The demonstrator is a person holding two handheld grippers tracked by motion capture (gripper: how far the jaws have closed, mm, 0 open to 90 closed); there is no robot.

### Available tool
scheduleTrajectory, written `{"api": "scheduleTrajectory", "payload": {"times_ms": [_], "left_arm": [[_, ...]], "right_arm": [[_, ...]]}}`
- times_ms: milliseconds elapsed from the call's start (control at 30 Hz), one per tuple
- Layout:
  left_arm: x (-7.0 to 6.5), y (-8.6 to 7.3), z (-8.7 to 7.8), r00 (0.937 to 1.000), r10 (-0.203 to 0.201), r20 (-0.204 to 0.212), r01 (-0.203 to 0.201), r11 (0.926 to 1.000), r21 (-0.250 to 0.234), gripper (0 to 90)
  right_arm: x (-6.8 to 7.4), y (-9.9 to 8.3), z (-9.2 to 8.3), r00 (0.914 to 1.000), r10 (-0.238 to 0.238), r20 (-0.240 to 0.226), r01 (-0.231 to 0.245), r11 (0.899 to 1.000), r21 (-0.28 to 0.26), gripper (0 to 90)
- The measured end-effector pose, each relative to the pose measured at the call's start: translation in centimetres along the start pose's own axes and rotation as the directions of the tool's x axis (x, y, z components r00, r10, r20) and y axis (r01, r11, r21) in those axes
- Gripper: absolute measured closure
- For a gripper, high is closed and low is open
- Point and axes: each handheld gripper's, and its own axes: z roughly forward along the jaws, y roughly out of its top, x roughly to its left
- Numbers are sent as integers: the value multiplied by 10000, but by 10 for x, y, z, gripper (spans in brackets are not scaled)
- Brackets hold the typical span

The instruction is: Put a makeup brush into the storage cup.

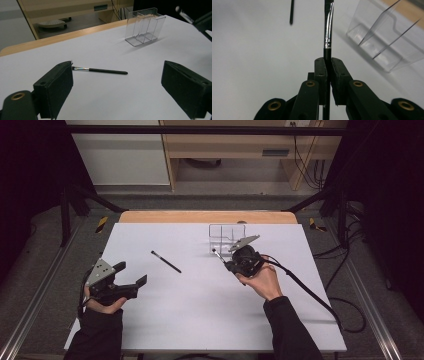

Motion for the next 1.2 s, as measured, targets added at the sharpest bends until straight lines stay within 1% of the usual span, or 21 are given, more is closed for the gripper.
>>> {"api": "scheduleTrajectory", "payload": {"times_ms": [67,100,133,267,300,367,400,533,600,667,700,800,867,900,933,967,1000,1033,1100,1133,1200], "left_arm": [[0,0,0,10000,-16,-9,16,10000,-2,100],[0,0,0,10000,-18,-15,18,10000,-3,100],[0,0,0,10000,-10,-19,10,10000,0,100],[0,0,0,10000,28,-16,-28,10000,34,99],[1,0,0,10000,37,-26,-37,10000,38,99],[1,0,0,10000,22,-26,-22,10000,34,99],[1,-1,0,10000,1,-23,-1,10000,26,99],[1,-1,1,10000,-24,-10,25,10000,22,99],[1,-1,1,10000,-20,-7,20,10000,38,99],[1,-1,1,10000,-31,-10,31,10000,27,98],[1,-1,1,10000,-36,-6,36,10000,20,99],[1,-1,0,10000,-61,-5,61,10000,-8,98],[1,-1,0,10000,-48,-14,48,10000,-20,98],[1,-1,0,10000,-49,-16,49,10000,-38,98],[1,0,0,10000,-58,-20,58,10000,-53,98],[1,-1,0,10000,-54,-25,53,10000,-48,98],[1,-1,0,10000,-55,-26,55,10000,-32,97],[1,-1,0,10000,-49,-33,49,10000,-20,96],[2,-1,1,10000,-35,-42,35,10000,2,96],[2,-1,1,10000,-45,-30,45,10000,14,96],[3,-2,1,10000,-58,-18,58,10000,6,96]], "right_arm": [[-2,1,-7,9995,268,143,-259,9979,-591,839],[-2,1,-9,9988,442,202,-422,9950,-906,839],[-3,1,-11,9980,537,331,-498,9928,-1094,838],[-4,0,-15,9941,980,455,-874,9771,-1939,839],[-4,0,-16,9921,1166,457,-1049,9732,-2048,839],[-5,0,-16,9913,1194,558,-1029,9657,-2383,839],[-5,0,-16,9894,1316,614,-1124,9615,-2509,839],[-7,1,-20,9809,1747,850,-1381,9348,-3272,838],[-7,3,-21,9747,2029,938,-1556,9171,-3671,838],[-8,4,-22,9692,2285,916,-1744,8998,-3999,839],[-9,4,-23,9677,2343,931,-1762,8926,-4149,838],[-11,6,-23,9618,2552,988,-1858,8742,-4485,838],[-12,6,-23,9580,2656,1080,-1890,8683,-4587,838],[-13,7,-23,9556,2729,1112,-1916,8620,-4693,838],[-14,7,-23,9547,2751,1130,-1919,8600,-4728,838],[-15,8,-22,9523,2827,1146,-1955,8540,-4821,838],[-16,8,-22,9508,2873,1163,-1976,8510,-4866,838],[-18,9,-21,9489,2921,1190,-1979,8451,-4966,838],[-20,10,-20,9459,3004,1226,-2008,8387,-5062,838],[-22,11,-19,9452,3032,1212,-2035,8373,-5075,838],[-24,11,-17,9429,3049,1340,-1968,8347,-5144,838]]}}
